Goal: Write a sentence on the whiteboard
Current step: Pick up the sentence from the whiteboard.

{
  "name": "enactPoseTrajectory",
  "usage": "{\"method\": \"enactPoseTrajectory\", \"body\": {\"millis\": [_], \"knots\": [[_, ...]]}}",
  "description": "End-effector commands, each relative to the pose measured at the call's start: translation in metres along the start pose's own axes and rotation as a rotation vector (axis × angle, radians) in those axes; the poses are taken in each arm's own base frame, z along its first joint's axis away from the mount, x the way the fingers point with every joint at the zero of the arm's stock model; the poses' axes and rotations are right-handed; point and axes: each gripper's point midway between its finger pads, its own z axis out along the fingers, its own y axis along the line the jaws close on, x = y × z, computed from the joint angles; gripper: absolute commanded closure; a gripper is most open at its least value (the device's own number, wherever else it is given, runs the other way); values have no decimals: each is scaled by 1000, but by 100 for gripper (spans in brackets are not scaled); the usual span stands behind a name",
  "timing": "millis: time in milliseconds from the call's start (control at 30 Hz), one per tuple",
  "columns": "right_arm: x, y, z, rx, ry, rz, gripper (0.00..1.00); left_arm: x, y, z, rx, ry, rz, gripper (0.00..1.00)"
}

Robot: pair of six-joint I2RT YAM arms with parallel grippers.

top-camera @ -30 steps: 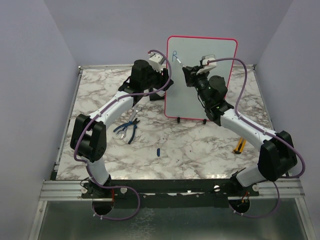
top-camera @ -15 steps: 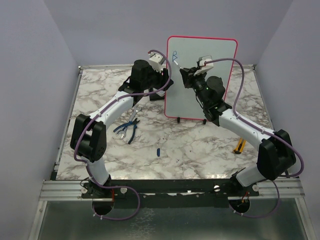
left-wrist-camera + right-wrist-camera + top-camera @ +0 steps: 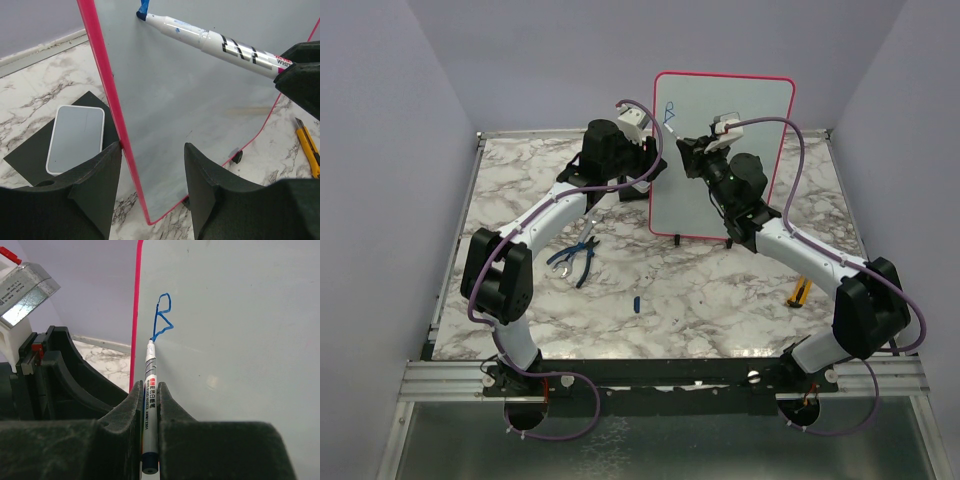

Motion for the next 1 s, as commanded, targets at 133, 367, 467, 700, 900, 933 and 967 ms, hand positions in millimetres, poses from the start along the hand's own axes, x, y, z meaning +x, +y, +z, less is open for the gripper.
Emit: {"method": "enactPoseTrajectory", "body": {"millis": [133,367,467,700,900,933,967], "knots": [[0,1,0,1,13,-14,99,-9,-8,-8,20,-14,13,46],[-13,6,-10,-25,-7,-4,99,-6,-6,-7,7,-5,9,46],[-23,8,-17,-40,-25,3,99,-6,-4,-7,2,-3,7,46],[-41,2,-28,-12,-51,6,99,-4,-2,-7,-5,1,5,46],[-41,-5,-29,19,-43,-20,99,-4,-3,-8,-5,2,6,46],[-40,-6,-29,20,-42,-21,99,-4,-3,-8,-6,3,6,46],[-39,-6,-28,18,-42,-22,99,-3,-2,-8,-7,4,6,46]]}}
